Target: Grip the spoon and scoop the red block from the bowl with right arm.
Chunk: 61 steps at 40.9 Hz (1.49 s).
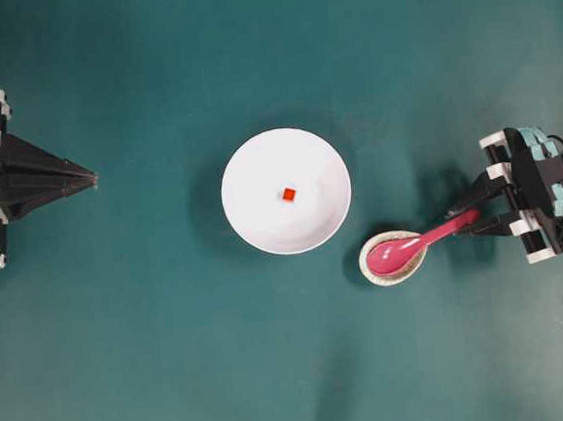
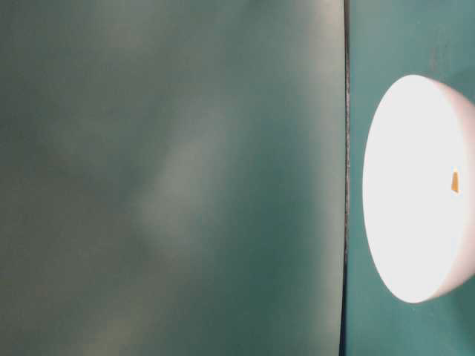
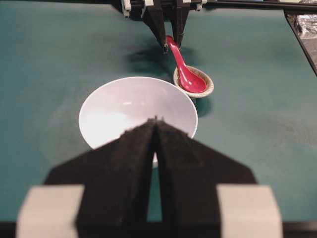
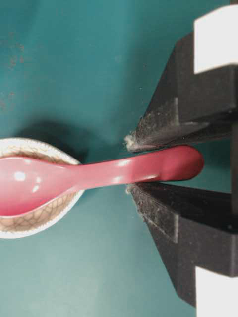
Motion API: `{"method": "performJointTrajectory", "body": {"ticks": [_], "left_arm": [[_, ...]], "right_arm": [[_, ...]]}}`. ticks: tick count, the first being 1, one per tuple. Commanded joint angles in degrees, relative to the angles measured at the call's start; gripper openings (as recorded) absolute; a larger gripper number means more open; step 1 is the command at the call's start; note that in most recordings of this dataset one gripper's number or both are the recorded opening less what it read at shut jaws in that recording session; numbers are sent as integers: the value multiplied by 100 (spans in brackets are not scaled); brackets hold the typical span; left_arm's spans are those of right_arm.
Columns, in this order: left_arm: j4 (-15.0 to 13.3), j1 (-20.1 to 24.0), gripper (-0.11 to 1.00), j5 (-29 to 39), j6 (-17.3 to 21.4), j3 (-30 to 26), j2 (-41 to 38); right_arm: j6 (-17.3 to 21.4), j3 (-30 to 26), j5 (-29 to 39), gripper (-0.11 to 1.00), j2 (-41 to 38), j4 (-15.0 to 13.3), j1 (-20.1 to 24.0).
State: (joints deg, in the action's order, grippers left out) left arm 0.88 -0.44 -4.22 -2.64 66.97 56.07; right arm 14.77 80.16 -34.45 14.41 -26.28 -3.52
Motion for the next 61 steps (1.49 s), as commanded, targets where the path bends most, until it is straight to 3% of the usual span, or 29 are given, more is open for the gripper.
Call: {"method": "performJointTrajectory", "body": {"ticks": [1, 13, 26, 34, 39, 44, 49, 61], "left_arm": [[9, 18, 0, -9, 0, -132, -44], [9, 18, 0, 18, 0, -132, -44], [9, 18, 0, 26, 9, -132, -44], [9, 18, 0, 26, 18, -132, -44], [9, 18, 0, 26, 18, -132, -44], [9, 18, 0, 26, 18, -132, -44], [9, 18, 0, 26, 26, -132, -44], [9, 18, 0, 185, 44, -123, -70]], "right_arm": [[-9, -123, -53, 34, 35, 35, -18], [167, -448, 325, 25, 606, 53, -18], [475, -1283, 2101, 25, 1608, 53, -18], [1257, -2303, 3832, 25, 1775, 220, -9], [1705, -3023, 5194, 25, 1538, 457, -9], [1731, -3621, 6126, 25, 1151, 712, 35], [1723, -4078, 6451, 25, 809, 1107, 114], [1723, -4799, 7242, 25, 149, 2347, 281]]}}
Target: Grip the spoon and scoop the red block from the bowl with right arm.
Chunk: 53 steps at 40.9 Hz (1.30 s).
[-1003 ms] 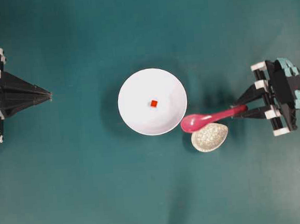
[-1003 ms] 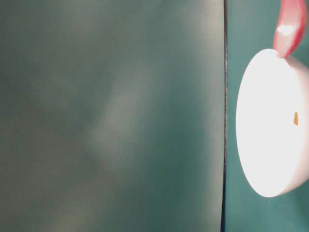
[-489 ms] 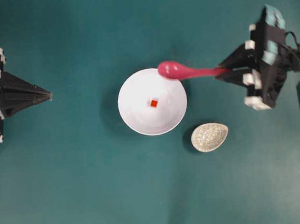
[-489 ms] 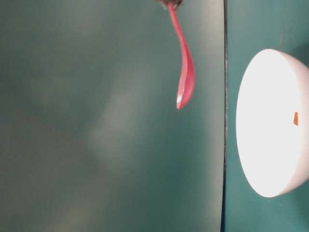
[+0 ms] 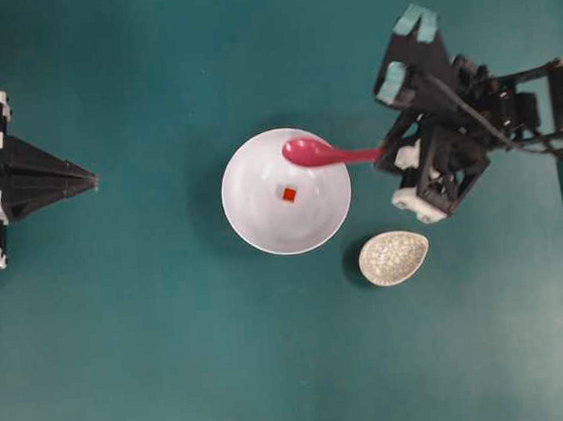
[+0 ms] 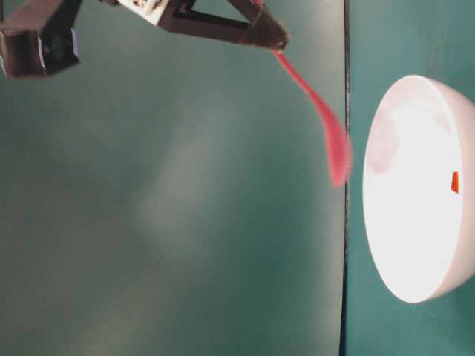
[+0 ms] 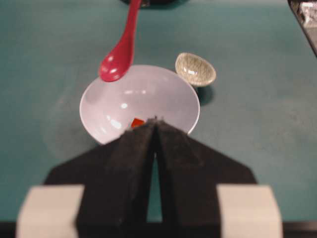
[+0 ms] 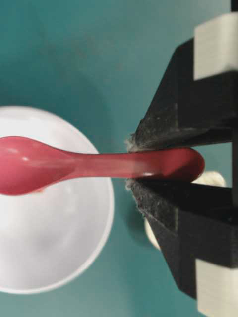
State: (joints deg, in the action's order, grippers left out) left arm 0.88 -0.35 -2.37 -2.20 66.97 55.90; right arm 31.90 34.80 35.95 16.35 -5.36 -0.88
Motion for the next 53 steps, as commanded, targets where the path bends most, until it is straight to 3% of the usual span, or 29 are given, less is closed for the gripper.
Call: {"method": "performJointTrajectory", "body": {"ticks": [1, 17, 32, 53], "left_arm": [[9, 9, 0, 0, 0, -123, -53], [18, 9, 0, -9, 0, -132, -53], [18, 9, 0, 0, 0, -132, -26], [9, 9, 0, 0, 79, -132, -9]], "right_arm": [[9, -290, 255, 25, -79, 308, 18], [9, -932, 1195, 25, -615, 1116, 26], [-114, -1784, 1837, 25, -1397, 1160, 26], [-167, -1942, 1960, 25, -1714, 1160, -123]]}}
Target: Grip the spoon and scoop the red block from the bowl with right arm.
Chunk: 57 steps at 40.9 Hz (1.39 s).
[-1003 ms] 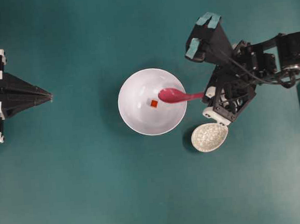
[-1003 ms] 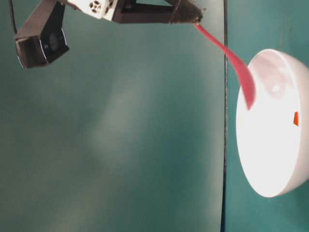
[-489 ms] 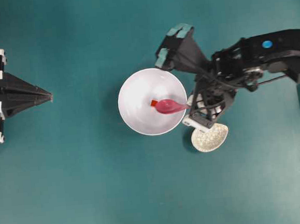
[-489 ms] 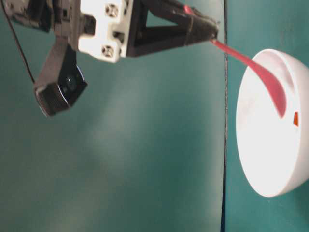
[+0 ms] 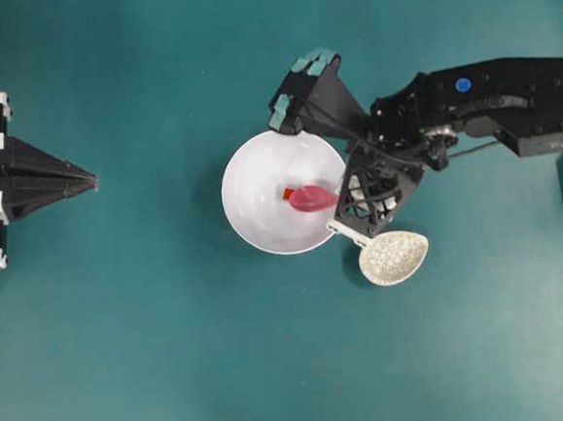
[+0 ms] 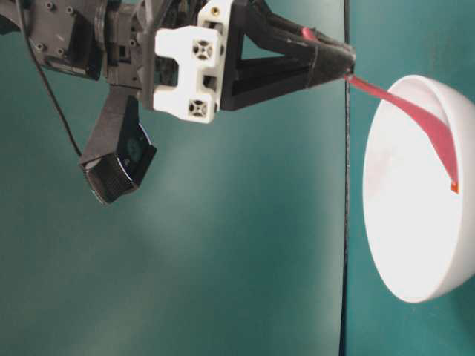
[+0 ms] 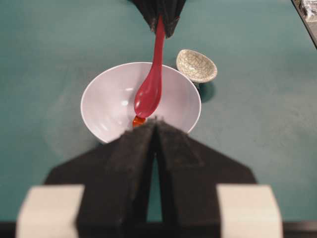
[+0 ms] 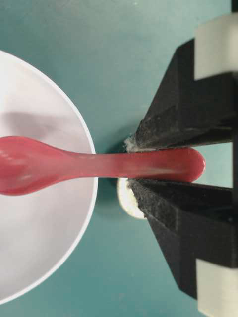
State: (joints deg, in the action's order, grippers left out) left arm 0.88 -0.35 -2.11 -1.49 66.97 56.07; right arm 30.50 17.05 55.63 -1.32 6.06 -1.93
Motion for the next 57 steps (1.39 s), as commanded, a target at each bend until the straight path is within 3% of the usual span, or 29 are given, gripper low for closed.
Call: {"method": "performJointTrajectory", "body": {"ticks": [1, 9, 15, 30, 40, 57], "left_arm": [[9, 9, 0, -26, 18, -132, -18], [18, 9, 0, -18, 18, -132, -18], [18, 9, 0, 18, 26, -132, -18], [18, 9, 0, 88, 18, -132, -9], [9, 9, 0, 97, 18, -132, -9], [9, 9, 0, 97, 18, -132, -9]], "right_arm": [[-35, -167, 0, 25, 44, 26, -26], [-237, -167, 9, 25, 26, 352, -18], [-360, -176, -26, 25, -26, 396, -26], [-659, -457, -53, 25, -404, 396, -176], [-668, -475, -246, 25, -422, 369, -431], [-642, -475, -536, 25, -422, 255, -448]]}}
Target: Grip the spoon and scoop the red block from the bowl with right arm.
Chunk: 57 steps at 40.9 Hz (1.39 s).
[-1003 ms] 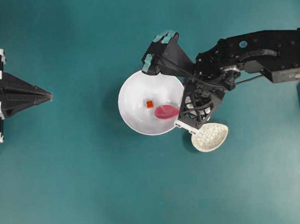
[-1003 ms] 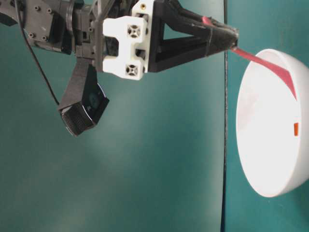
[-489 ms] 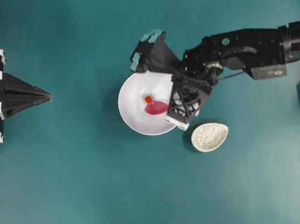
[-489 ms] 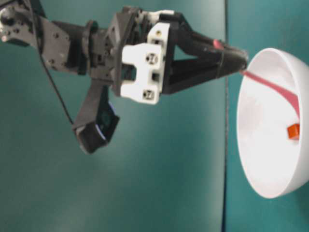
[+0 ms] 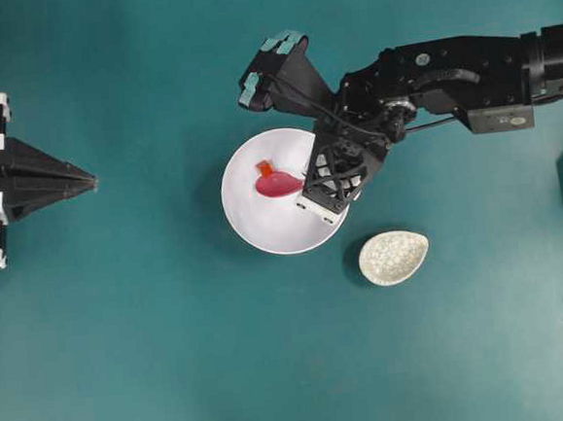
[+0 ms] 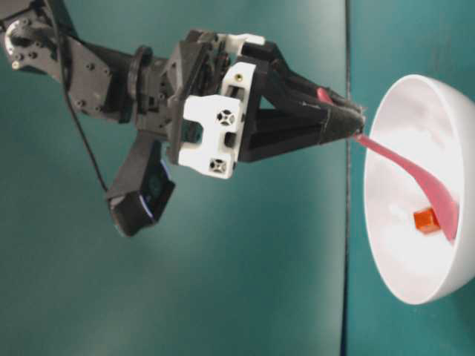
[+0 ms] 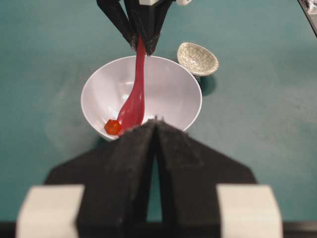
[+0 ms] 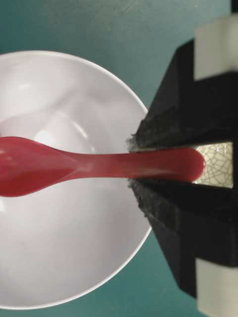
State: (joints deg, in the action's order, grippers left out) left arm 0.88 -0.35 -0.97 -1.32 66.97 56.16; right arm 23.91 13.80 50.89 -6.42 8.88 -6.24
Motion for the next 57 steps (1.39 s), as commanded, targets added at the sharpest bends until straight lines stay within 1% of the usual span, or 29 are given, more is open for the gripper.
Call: {"method": "performJointTrajectory", "body": {"ticks": [1, 22, 36, 48, 57], "left_arm": [[9, 9, 0, -18, 0, -132, -18], [9, 9, 0, -18, -9, -141, -18], [18, 9, 0, -18, 0, -141, -18], [18, 9, 0, -18, 0, -141, -18], [18, 9, 0, -18, 0, -141, -18]], "right_arm": [[18, -149, -70, 25, 97, -35, -18], [44, -149, -378, 25, 176, -299, -18], [53, -141, -387, 25, 229, -325, -18], [62, -105, -466, 25, 352, -466, -18], [62, -79, -519, 25, 413, -492, 44]]}}
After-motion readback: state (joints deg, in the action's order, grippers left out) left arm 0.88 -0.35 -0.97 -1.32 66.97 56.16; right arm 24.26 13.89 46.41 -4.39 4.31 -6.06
